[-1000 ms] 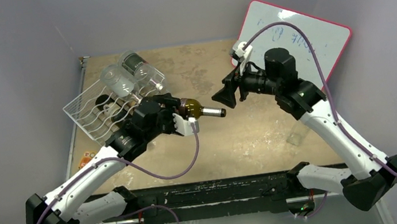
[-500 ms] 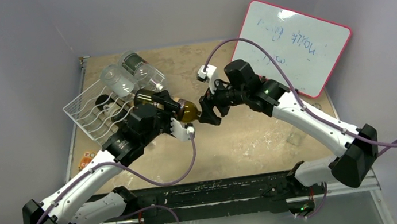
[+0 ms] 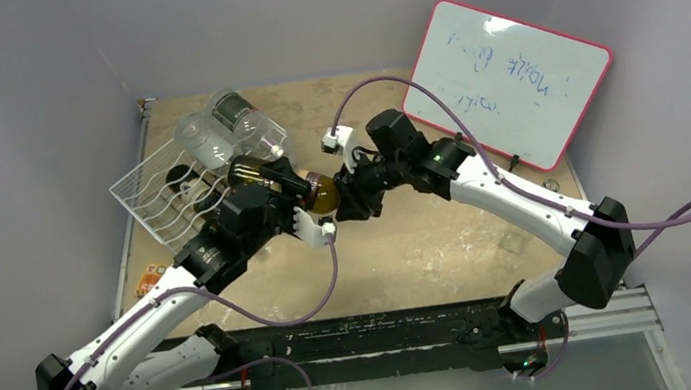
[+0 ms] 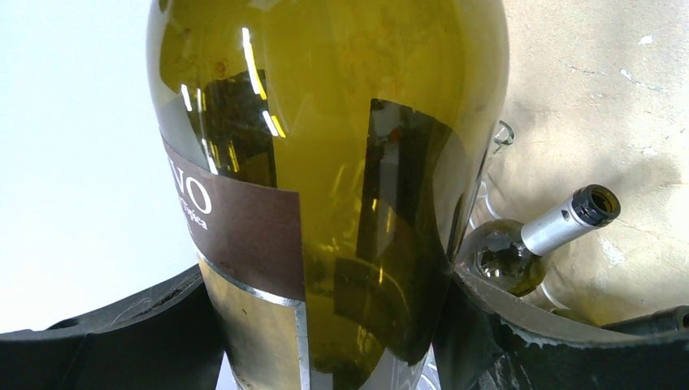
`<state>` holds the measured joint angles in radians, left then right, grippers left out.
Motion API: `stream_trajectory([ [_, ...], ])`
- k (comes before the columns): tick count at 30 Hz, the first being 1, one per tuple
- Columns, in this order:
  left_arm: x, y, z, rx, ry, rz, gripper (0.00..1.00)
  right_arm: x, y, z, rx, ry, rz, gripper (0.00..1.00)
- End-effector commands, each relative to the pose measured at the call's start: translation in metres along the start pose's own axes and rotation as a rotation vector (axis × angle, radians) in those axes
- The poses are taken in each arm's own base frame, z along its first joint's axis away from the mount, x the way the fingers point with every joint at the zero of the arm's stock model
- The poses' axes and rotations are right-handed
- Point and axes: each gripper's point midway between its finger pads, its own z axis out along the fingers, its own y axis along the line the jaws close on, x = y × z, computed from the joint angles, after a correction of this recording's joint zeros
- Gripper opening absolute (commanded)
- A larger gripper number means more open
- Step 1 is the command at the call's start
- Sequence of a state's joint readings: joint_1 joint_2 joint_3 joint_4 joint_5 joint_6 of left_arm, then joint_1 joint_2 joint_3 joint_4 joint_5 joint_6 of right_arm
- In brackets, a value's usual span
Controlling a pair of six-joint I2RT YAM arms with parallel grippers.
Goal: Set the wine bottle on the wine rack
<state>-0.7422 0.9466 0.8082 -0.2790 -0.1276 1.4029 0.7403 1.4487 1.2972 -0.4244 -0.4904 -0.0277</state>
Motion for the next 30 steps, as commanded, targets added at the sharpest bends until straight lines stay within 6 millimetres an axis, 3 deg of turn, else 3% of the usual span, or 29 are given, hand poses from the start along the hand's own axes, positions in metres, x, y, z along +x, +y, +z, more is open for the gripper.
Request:
stream_trajectory([
  [1, -0.005, 0.048, -0.016, -0.176, -0.027, -0.017, 0.0, -0.023, 0.012, -0.003, -0.03, -0.051, -0.037, 0.39],
  [4, -0.006, 0.052, -0.017, -0.197, -0.037, -0.064, 0.0, -0.025, 0.013, -0.002, -0.022, -0.054, -0.032, 0.02],
  [6, -0.008, 0.056, -0.019, -0.212, -0.052, -0.117, 0.06, -0.028, 0.011, -0.003, 0.0, -0.067, -0.025, 0.0],
  [8, -0.011, 0.057, -0.02, -0.216, -0.07, -0.154, 0.25, -0.033, 0.009, -0.006, 0.028, -0.091, -0.025, 0.0],
  [9, -0.012, 0.055, -0.019, -0.213, -0.076, -0.161, 0.53, -0.037, 0.008, -0.009, 0.04, -0.109, -0.025, 0.0],
  [13, -0.011, 0.047, -0.018, -0.191, -0.072, -0.156, 0.71, -0.048, 0.005, -0.016, 0.08, -0.155, -0.022, 0.0],
  [15, -0.01, 0.042, -0.019, -0.17, -0.066, -0.127, 0.93, -0.052, 0.004, -0.019, 0.097, -0.17, -0.021, 0.0],
  [16, -0.01, 0.041, -0.019, -0.168, -0.066, -0.123, 0.99, -0.054, 0.003, -0.02, 0.107, -0.178, -0.018, 0.0],
  [21, -0.01, 0.04, -0.026, -0.177, -0.073, -0.155, 1.0, -0.069, -0.002, -0.03, 0.164, -0.245, 0.01, 0.0],
  [23, -0.014, 0.051, -0.034, -0.222, -0.11, -0.246, 1.0, -0.076, -0.003, -0.034, 0.18, -0.275, 0.016, 0.0],
  [30, -0.012, 0.133, -0.092, -0.559, -0.256, -0.845, 1.0, -0.094, -0.006, -0.034, 0.194, -0.353, 0.028, 0.0],
])
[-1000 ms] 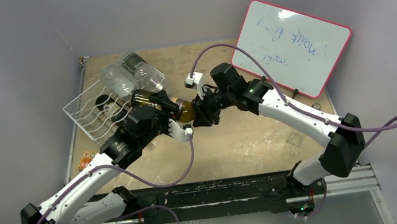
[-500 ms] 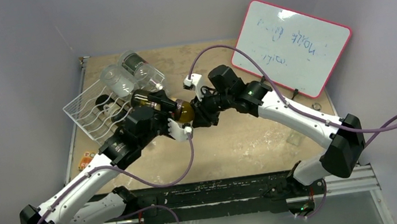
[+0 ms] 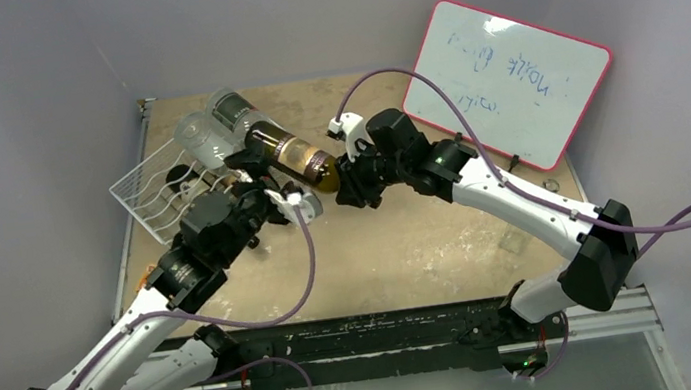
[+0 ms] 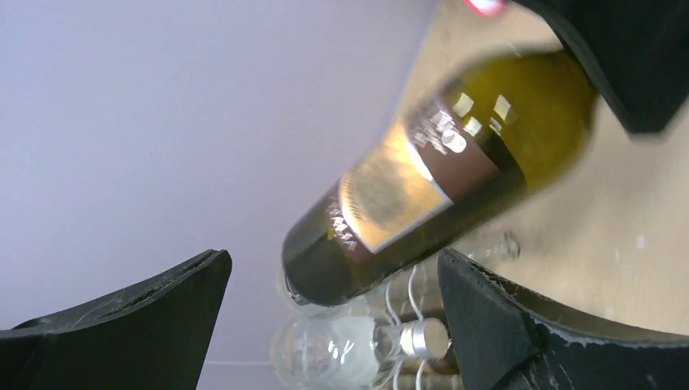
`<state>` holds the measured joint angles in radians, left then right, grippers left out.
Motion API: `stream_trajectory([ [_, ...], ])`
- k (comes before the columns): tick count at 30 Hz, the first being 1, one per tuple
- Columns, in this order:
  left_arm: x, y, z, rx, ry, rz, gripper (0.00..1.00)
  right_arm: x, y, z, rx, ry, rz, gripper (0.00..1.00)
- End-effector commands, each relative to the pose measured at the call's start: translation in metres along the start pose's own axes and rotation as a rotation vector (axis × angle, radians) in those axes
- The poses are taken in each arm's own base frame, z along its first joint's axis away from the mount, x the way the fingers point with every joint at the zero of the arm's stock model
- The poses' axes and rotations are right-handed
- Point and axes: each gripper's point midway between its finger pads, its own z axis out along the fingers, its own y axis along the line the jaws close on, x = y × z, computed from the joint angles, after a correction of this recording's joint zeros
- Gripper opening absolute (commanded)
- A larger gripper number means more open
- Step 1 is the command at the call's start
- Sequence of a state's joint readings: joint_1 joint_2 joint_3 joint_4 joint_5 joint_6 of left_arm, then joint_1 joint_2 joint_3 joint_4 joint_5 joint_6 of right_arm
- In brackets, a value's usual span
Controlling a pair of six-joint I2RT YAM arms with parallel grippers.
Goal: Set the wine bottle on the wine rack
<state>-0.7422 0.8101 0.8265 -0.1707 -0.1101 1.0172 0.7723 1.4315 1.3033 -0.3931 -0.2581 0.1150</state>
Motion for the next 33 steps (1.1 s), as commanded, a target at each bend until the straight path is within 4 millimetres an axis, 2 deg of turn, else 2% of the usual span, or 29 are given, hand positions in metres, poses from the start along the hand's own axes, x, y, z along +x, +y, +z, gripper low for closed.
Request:
stream_trajectory([
  [1, -0.047, 0.096, -0.035, -0.335, -0.186, -0.53, 1.0, -0.085, 0.017, -0.029, -0.033, -0.319, -0.04, 0.0],
  [3, -0.056, 0.114, -0.047, -0.352, -0.205, -0.668, 1.0, -0.09, 0.02, -0.025, -0.051, -0.339, -0.03, 0.0],
  [6, -0.07, 0.141, -0.063, -0.36, -0.21, -0.769, 1.0, -0.103, 0.027, -0.023, -0.084, -0.377, -0.018, 0.0],
  [10, -0.073, 0.169, -0.073, -0.462, -0.241, -0.917, 1.0, -0.118, 0.047, -0.013, -0.135, -0.419, -0.002, 0.0],
  [14, -0.08, 0.192, -0.086, -0.533, -0.298, -1.017, 1.0, -0.129, 0.073, 0.015, -0.157, -0.426, 0.015, 0.0],
  [17, -0.078, 0.206, -0.092, -0.579, -0.279, -1.049, 1.0, -0.139, 0.1, 0.039, -0.179, -0.424, 0.024, 0.0],
  [21, -0.072, 0.215, -0.097, -0.628, -0.242, -1.067, 1.0, -0.151, 0.126, 0.073, -0.185, -0.427, 0.072, 0.0],
  [25, -0.066, 0.214, -0.098, -0.642, -0.208, -1.066, 1.0, -0.161, 0.145, 0.103, -0.195, -0.431, 0.132, 0.0],
  [33, -0.044, 0.214, -0.112, -0.716, -0.085, -1.094, 1.0, -0.173, 0.158, 0.149, -0.149, -0.458, 0.256, 0.0],
])
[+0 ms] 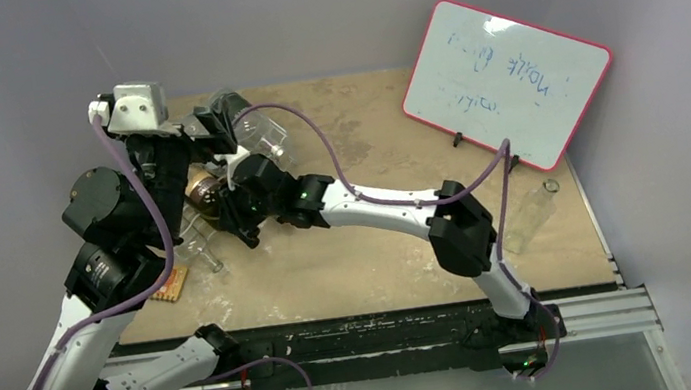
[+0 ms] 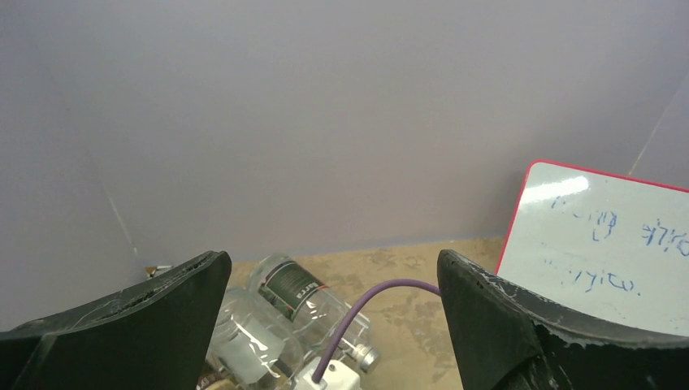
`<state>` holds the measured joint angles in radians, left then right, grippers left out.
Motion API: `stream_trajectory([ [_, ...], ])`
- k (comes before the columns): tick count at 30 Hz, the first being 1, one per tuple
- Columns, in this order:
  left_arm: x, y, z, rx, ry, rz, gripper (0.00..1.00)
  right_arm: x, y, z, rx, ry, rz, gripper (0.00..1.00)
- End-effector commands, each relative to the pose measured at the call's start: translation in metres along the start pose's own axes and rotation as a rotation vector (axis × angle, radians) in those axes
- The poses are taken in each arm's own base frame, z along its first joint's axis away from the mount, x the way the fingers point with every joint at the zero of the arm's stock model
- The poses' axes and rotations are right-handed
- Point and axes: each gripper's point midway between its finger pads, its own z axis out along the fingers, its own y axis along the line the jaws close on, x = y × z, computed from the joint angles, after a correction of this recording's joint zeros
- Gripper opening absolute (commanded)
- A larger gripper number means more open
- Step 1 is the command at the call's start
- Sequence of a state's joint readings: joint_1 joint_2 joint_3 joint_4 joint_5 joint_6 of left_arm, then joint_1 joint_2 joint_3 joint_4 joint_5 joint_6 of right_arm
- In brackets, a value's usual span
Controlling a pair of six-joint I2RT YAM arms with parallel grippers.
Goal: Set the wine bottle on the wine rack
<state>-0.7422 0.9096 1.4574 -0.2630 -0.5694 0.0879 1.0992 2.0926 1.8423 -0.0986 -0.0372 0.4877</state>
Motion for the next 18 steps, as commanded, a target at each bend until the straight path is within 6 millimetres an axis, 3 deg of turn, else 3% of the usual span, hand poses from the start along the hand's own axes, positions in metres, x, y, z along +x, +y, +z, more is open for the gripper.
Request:
stream_trajectory([
  [1, -0.015, 0.02, -0.011, -0.079, -0.01, -0.046, 1.0, -0.111, 0.044, -0.018, -0.059, -0.346, 0.085, 0.0],
  [14, -0.004, 0.025, -0.016, -0.088, 0.038, -0.019, 1.0, -0.092, 0.037, 0.022, -0.017, -0.299, 0.07, 0.0],
  [18, -0.001, 0.025, -0.016, -0.093, 0.045, -0.01, 1.0, -0.085, 0.034, 0.028, -0.01, -0.282, 0.06, 0.08],
])
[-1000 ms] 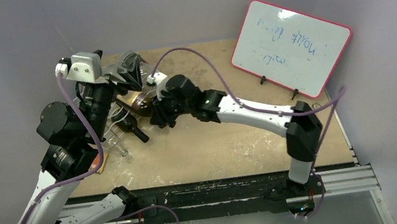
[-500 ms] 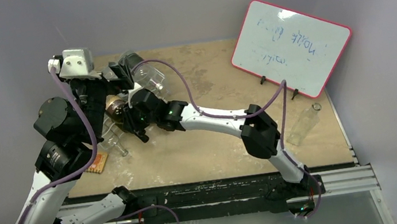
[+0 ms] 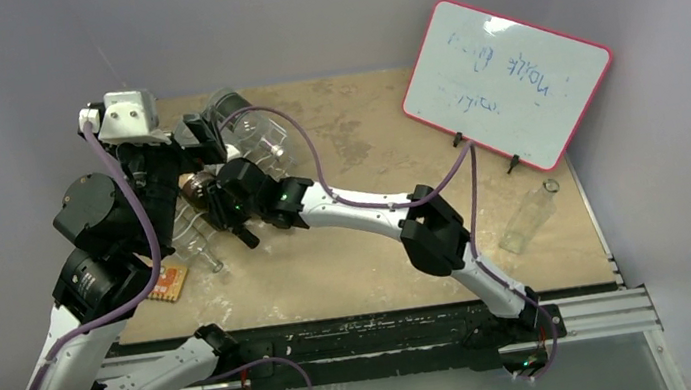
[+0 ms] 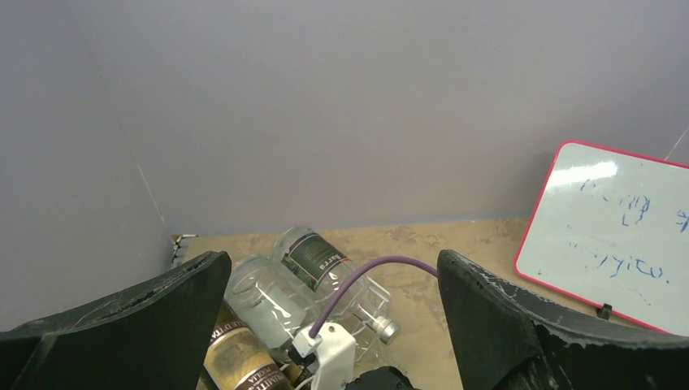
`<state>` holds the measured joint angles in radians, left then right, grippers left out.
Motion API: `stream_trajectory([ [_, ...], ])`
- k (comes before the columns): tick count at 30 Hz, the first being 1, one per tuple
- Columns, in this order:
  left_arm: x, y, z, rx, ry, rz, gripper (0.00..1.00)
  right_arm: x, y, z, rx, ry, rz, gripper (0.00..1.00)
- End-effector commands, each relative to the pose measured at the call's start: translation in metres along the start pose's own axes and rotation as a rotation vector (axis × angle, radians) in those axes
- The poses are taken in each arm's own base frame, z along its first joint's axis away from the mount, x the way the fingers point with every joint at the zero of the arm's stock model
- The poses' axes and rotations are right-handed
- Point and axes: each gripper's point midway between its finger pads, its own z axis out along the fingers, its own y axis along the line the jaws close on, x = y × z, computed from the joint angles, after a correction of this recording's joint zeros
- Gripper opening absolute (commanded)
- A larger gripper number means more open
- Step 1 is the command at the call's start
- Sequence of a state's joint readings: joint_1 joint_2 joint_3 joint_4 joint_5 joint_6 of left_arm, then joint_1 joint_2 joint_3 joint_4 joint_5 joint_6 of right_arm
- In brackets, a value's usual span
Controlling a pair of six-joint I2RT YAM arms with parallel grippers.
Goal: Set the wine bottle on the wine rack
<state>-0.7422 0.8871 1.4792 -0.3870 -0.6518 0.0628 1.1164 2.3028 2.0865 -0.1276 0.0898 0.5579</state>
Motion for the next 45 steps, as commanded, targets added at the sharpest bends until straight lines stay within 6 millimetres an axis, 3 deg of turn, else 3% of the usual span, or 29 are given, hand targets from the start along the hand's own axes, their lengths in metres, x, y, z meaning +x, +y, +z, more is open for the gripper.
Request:
stream_trajectory([
  [1, -0.013, 0.005, -0.003, -0.018, -0.028, -0.031, 1.0, -0.075, 0.044, -0.022, -0.108, -0.214, 0.01, 0.09],
  [10, -0.01, 0.006, -0.002, -0.023, -0.022, -0.024, 1.0, -0.058, 0.04, -0.009, -0.103, -0.152, -0.019, 0.23],
  [17, -0.01, 0.009, -0.003, -0.034, -0.02, -0.012, 1.0, -0.051, 0.035, -0.006, -0.081, -0.12, -0.032, 0.54],
  [23, -0.008, 0.008, -0.002, -0.035, -0.011, -0.006, 1.0, -0.055, 0.038, -0.012, -0.094, -0.117, -0.058, 0.63],
  [30, -0.018, 0.012, -0.005, -0.042, -0.029, -0.016, 1.0, -0.077, 0.046, -0.038, -0.107, -0.162, -0.074, 0.78],
  [35, -0.023, 0.014, -0.008, -0.04, -0.04, -0.024, 1.0, -0.108, 0.046, -0.077, -0.095, -0.254, -0.083, 0.83],
  [40, -0.023, 0.014, -0.009, -0.03, -0.041, -0.029, 1.0, -0.123, 0.014, -0.109, 0.001, -0.312, -0.065, 0.83],
  [45, -0.016, 0.012, -0.011, -0.014, -0.034, -0.031, 1.0, -0.129, -0.06, -0.146, 0.231, -0.346, -0.047, 0.83],
])
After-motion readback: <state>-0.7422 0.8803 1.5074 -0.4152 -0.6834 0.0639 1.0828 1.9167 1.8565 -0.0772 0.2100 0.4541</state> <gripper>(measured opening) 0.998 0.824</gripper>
